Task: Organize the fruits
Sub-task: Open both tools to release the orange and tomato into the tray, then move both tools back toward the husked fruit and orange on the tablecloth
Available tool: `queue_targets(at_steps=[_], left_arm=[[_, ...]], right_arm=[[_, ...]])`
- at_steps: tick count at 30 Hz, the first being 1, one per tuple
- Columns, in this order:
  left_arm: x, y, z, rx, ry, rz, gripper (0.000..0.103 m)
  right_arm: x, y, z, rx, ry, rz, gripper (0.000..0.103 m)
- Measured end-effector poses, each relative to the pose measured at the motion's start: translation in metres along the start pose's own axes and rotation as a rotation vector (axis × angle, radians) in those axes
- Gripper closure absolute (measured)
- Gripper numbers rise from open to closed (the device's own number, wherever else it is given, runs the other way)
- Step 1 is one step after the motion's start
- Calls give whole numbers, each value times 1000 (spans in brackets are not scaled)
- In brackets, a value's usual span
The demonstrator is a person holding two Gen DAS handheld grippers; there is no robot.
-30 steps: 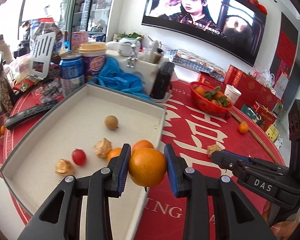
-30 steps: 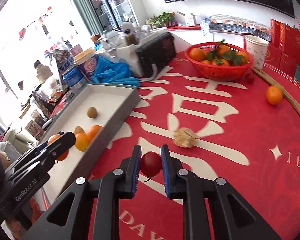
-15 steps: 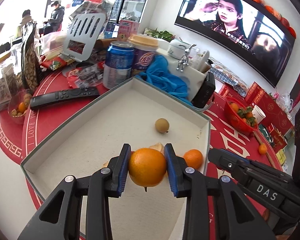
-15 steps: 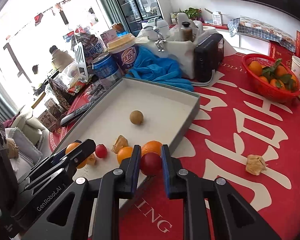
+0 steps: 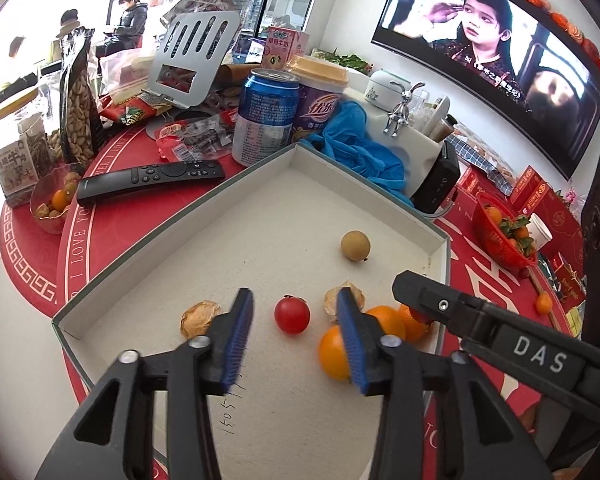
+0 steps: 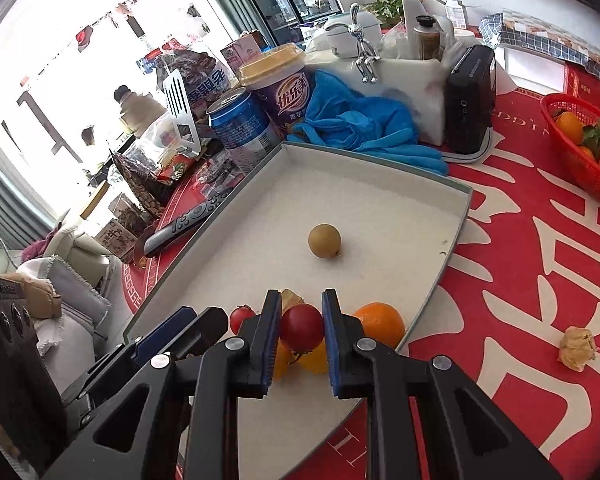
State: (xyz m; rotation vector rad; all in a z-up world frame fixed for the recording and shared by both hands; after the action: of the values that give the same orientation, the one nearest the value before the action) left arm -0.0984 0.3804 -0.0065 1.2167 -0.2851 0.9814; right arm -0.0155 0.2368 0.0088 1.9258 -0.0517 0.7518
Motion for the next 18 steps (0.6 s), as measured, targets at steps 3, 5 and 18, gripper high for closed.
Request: queue_targets(at_steps=[3,5,18], left_arm=[[0,1,1,8,-5,10,33],[1,3,4,16,-16,21,31],[-9,2,47,-108,-126,17,22]], right_arm=[[0,1,2,13,-16,-2,51],[2,7,5,2,-23,28,2],[5,62,76,-170,-115,137,1]])
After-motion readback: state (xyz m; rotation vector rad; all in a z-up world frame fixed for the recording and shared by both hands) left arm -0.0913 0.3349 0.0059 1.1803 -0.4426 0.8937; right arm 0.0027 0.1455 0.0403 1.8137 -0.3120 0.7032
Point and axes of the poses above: each gripper's, at about its wrist camera, not at the fingertips, and y roughly against the way its jaws point, z to its right, x to its top, the point moved 7 cm from there along -y, roughly the way its jaws point, and after that the axes turned 10 degrees about -x, right-handed, at the moved point
